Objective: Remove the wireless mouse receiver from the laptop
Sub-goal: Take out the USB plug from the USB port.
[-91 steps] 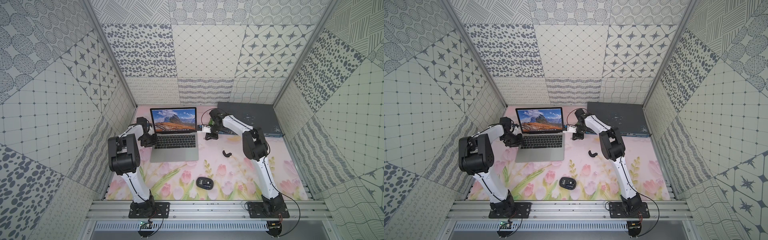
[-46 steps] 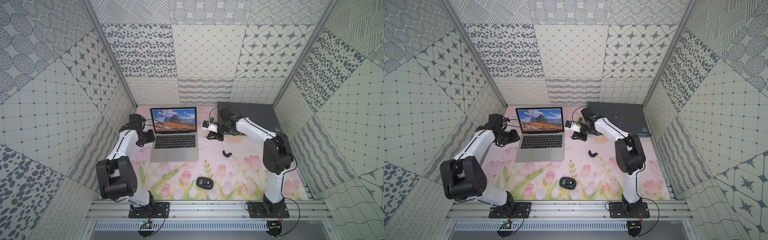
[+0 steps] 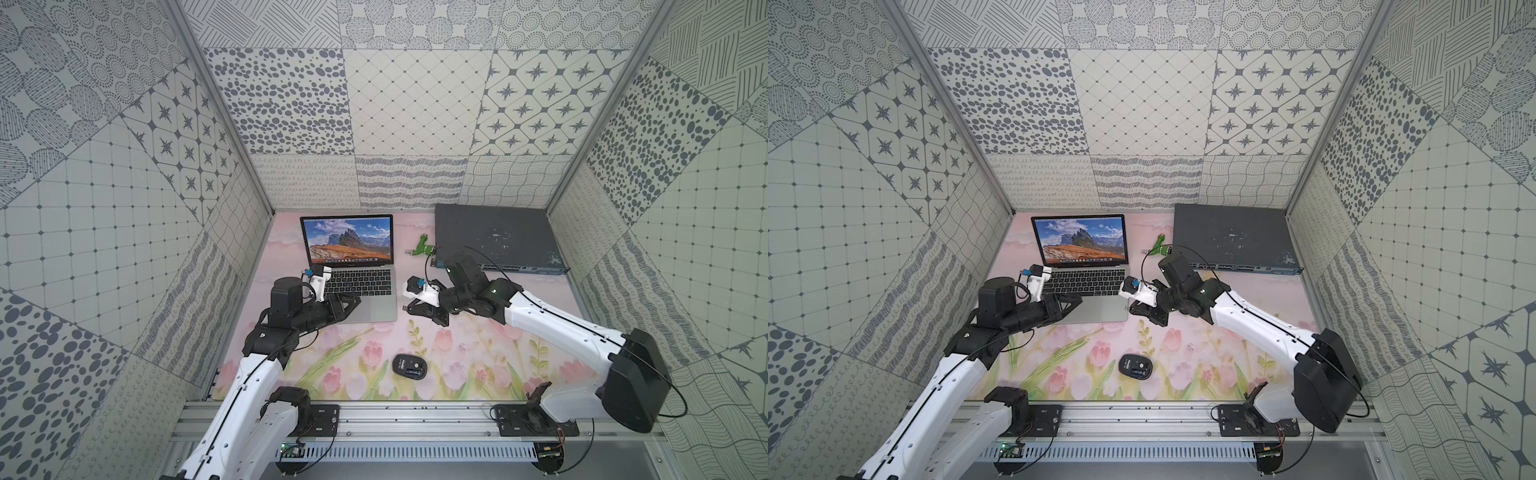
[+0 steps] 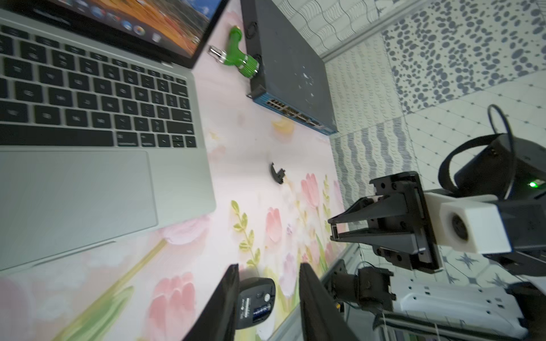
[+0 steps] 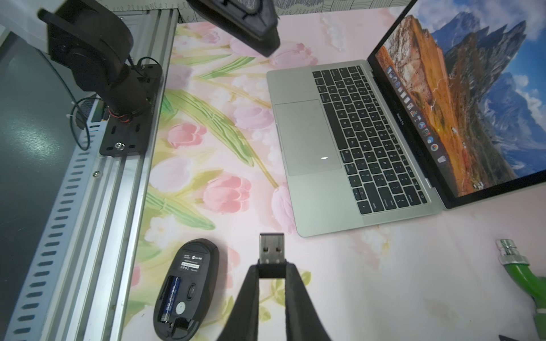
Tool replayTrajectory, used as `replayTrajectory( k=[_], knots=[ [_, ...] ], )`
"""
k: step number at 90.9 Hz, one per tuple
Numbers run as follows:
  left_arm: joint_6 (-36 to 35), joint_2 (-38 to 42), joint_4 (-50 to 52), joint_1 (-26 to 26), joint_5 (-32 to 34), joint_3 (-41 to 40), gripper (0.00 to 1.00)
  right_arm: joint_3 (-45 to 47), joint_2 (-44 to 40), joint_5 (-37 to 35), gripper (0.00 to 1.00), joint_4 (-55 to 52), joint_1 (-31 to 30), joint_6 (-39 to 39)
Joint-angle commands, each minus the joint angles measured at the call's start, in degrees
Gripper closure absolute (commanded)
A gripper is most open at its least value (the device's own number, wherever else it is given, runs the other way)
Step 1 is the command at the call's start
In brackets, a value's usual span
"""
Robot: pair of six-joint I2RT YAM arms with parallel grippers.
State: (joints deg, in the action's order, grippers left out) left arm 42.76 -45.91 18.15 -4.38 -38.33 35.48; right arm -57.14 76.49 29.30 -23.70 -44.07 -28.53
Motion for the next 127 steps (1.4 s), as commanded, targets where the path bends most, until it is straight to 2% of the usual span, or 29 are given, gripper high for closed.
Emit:
replayTrajectory(
  k=[1, 13, 23, 38, 92, 127],
  knots=[
    [12.15, -0.05, -13.04, -7.6, -6.89, -1.59, 0.64, 1.82, -4.81, -3.06, 1.0, 3.64, -2.44, 4.61],
    [14.67, -1.51, -17.68, -12.9, -7.32, -1.88, 0.66, 2.7, -6.94, -5.01, 1.0, 1.76, -5.44, 5.62],
    [17.38, -1.82, -22.62, -14.9, -8.44, -3.51, 0.64, 3.08, -7.47, -6.15, 1.0, 1.38, -6.94, 5.9],
    [17.83, -3.49, -23.06, -17.11, -9.16, -3.96, 0.64, 2.7, -7.31, -7.48, 1.0, 0.89, -8.04, 5.63],
    [16.11, -10.16, -21.17, -21.2, -7.31, -0.71, 0.67, 1.16, -6.11, -6.81, 1.0, 0.15, -9.05, 5.07],
    [14.95, -12.78, -19.85, -22.34, -6.43, -0.76, 0.77, 1.01, -5.79, -6.97, 1.0, 0.15, -9.19, 5.05]
  ],
)
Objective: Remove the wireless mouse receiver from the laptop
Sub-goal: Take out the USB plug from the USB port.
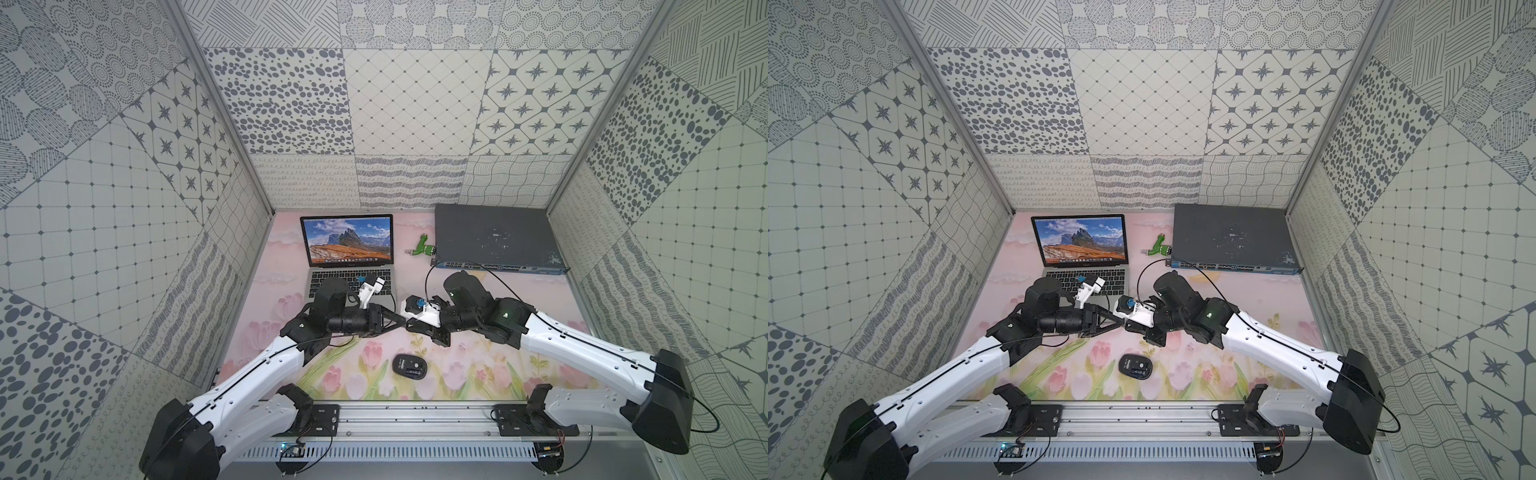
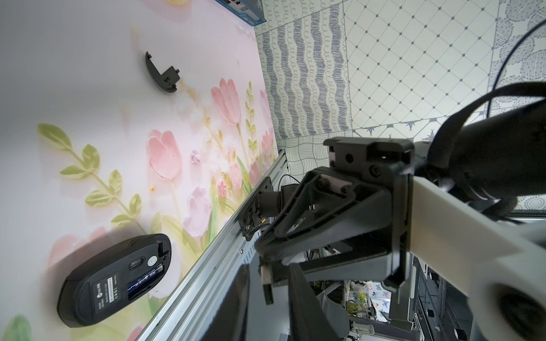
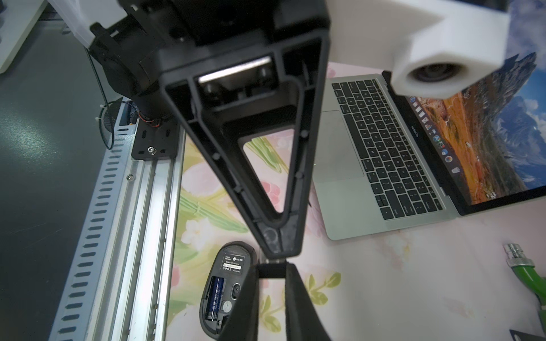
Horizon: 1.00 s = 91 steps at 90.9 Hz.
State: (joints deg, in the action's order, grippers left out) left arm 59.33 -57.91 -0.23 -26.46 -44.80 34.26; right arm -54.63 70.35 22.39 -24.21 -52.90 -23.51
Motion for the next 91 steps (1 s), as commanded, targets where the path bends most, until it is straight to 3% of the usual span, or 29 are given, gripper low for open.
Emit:
replayTrajectory(
  k=[1, 17, 27, 39, 49, 56, 80, 91],
  knots=[
    [-1.65, -0.74, -1.5, -0.26, 0.09, 0.41, 0.77, -1.47, 0.38, -0.06, 1.0, 0.61, -0.36, 0.03],
    [-1.65, -0.57, -1.6, -0.33, -0.29, 0.16, 0.85, -1.52, 0.48, -0.36, 1.0, 0.57, -0.44, 0.05],
    [-2.0, 0.12, -0.92, -0.35, -0.15, 0.11, 1.0, -1.47, 0.64, -0.57, 1.0, 0.64, -0.53, 0.06],
    [-0.89, 1.07, -3.49, -0.35, -0.8, -1.06, 1.0, -1.41, 0.63, -0.71, 1.0, 0.72, -0.62, -0.12],
    [-0.94, 1.83, -6.14, -0.35, -2.41, -1.9, 1.0, -0.97, -1.21, -1.48, 0.67, 1.61, -0.62, -0.45],
    [-0.34, 1.92, -9.45, -0.26, -4.01, -2.31, 1.0, 1.4, -4.83, -0.92, 0.54, 4.54, -0.62, -0.78],
    [11.69, 2.93, -37.06, -0.22, -11.87, -5.66, 1.0, 18.12, -22.09, 6.08, 0.35, 31.09, -0.62, 0.52],
    [16.63, 3.23, -45.82, -0.27, -12.48, -7.16, 1.0, 19.46, -23.16, 7.9, 0.36, 34.5, -0.62, 0.83]
  ],
)
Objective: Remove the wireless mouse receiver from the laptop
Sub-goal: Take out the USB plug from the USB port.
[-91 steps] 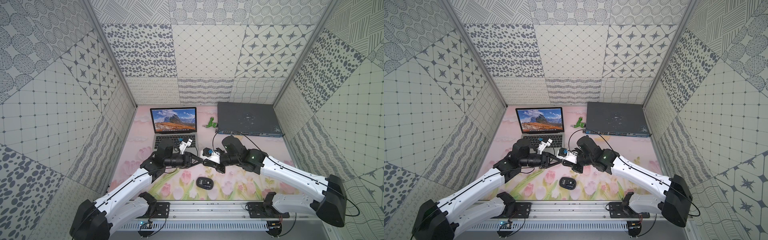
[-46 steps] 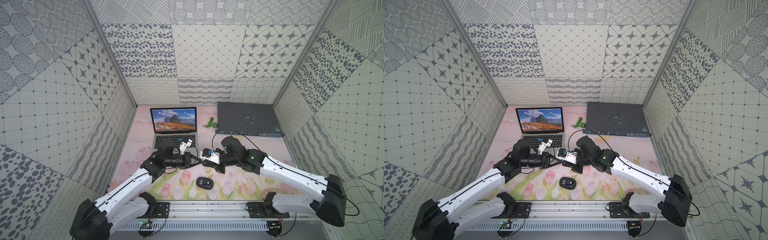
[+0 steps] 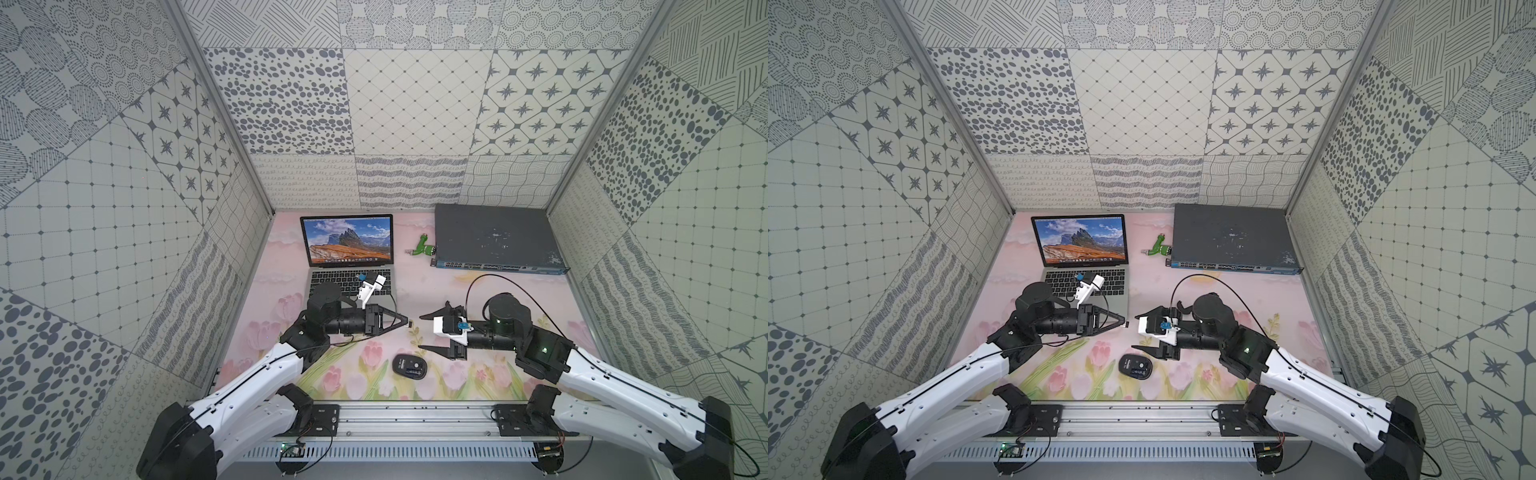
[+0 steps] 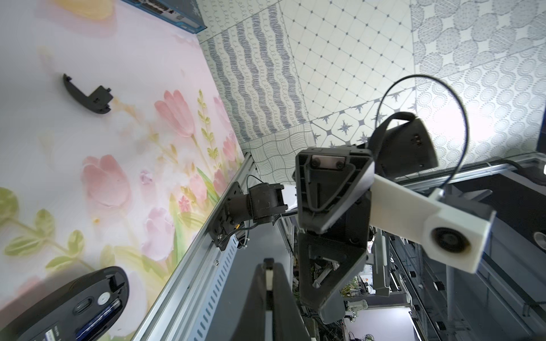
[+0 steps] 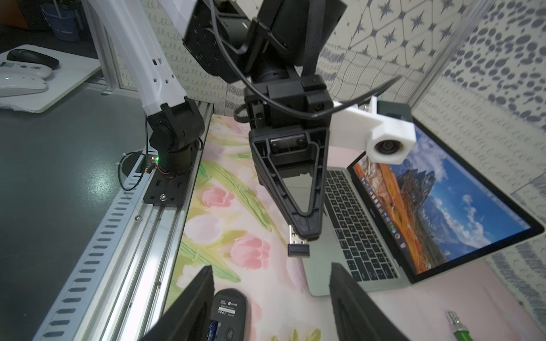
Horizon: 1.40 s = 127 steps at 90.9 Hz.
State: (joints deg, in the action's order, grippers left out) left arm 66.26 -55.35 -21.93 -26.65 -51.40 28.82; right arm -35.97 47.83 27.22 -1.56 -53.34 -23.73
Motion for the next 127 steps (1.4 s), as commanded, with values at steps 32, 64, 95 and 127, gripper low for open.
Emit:
replayTrajectory(
  k=[32, 64, 95, 127],
  knots=[
    [22.99, -3.16, -46.5, -0.06, -4.51, -4.65, 1.0, 4.57, 3.02, 4.09, 0.51, 30.33, -1.15, 3.02],
    [23.99, -2.89, -48.77, -0.06, -5.37, -4.95, 1.0, 4.68, 3.11, 2.94, 0.59, 30.65, -1.15, 2.35],
    [24.62, -2.43, -49.65, -0.06, -6.1, -5.15, 1.0, 2.37, 5.82, 2.0, 0.59, 30.48, -1.15, 3.58],
    [24.15, -2.63, -50.13, -0.06, -6.66, -6.48, 1.0, 0.33, 7.19, 3.71, 0.61, 30.87, -1.33, 4.37]
  ],
)
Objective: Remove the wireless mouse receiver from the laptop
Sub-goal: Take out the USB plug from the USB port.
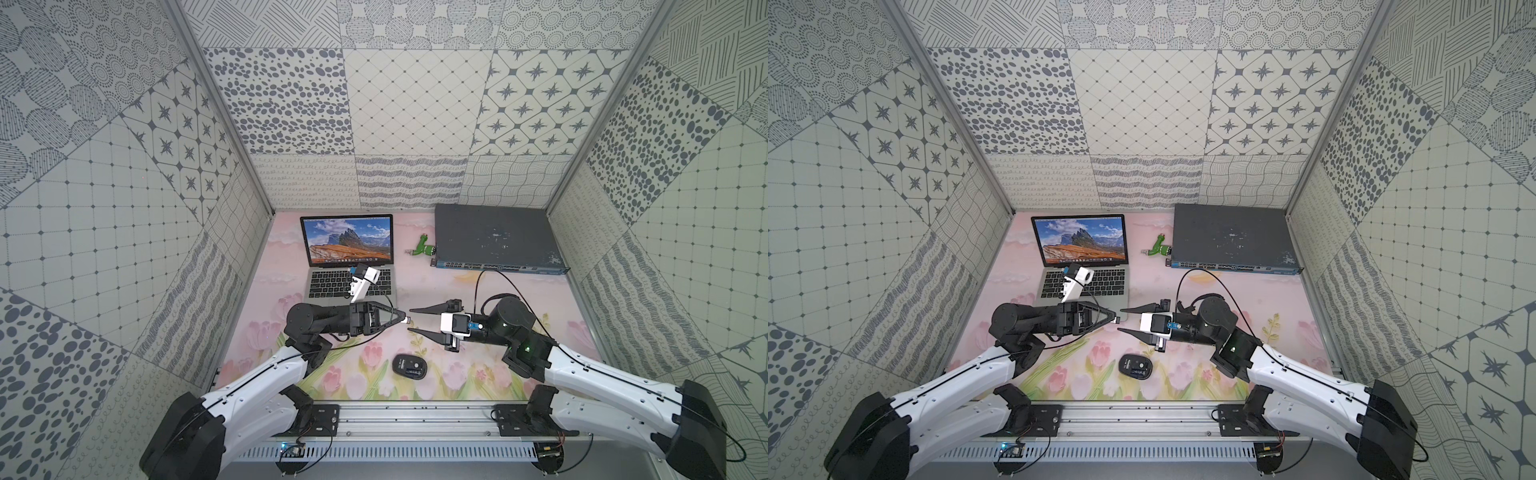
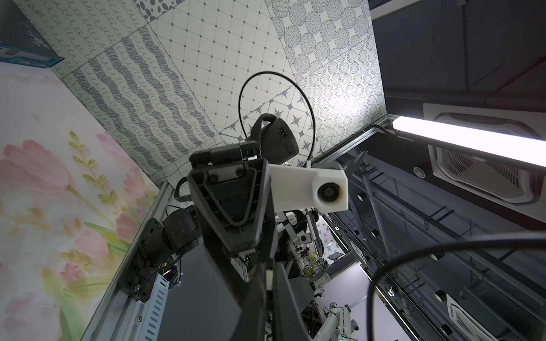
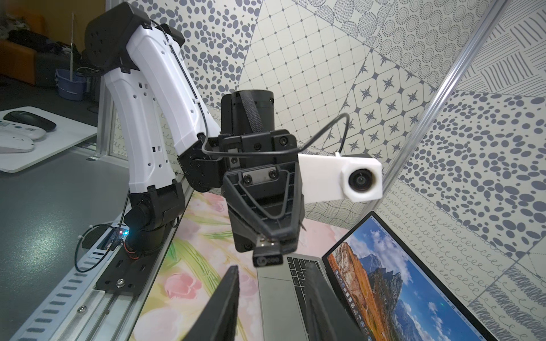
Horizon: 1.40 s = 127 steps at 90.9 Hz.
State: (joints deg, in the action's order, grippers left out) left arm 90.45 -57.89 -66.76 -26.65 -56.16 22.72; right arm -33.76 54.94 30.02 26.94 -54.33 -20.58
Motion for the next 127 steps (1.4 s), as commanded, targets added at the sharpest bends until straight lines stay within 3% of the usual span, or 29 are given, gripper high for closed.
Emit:
replayTrajectory(
  k=[1, 32, 83, 127],
  knots=[
    [-0.08, -0.11, -5.3, -0.06, -1.91, -0.44, 1.0, -1.9, 0.04, 0.91, 0.62, 2.35, -0.34, 1.23],
    [-0.19, 0.12, -5.41, -0.07, -2.02, -0.55, 1.0, -1.93, 0.57, 2.35, 0.73, 1.87, -0.43, 1.5],
    [-0.63, -0.27, -5.65, -0.06, -2.11, -1.37, 1.0, -2.63, 1.36, 3.55, 0.76, 2.26, -0.78, 1.74],
    [-0.49, -0.76, -6.48, -0.06, -2.24, -1.78, 1.0, -2.63, 1.32, 3.81, 0.89, 0.75, -0.96, 1.0]
  ],
)
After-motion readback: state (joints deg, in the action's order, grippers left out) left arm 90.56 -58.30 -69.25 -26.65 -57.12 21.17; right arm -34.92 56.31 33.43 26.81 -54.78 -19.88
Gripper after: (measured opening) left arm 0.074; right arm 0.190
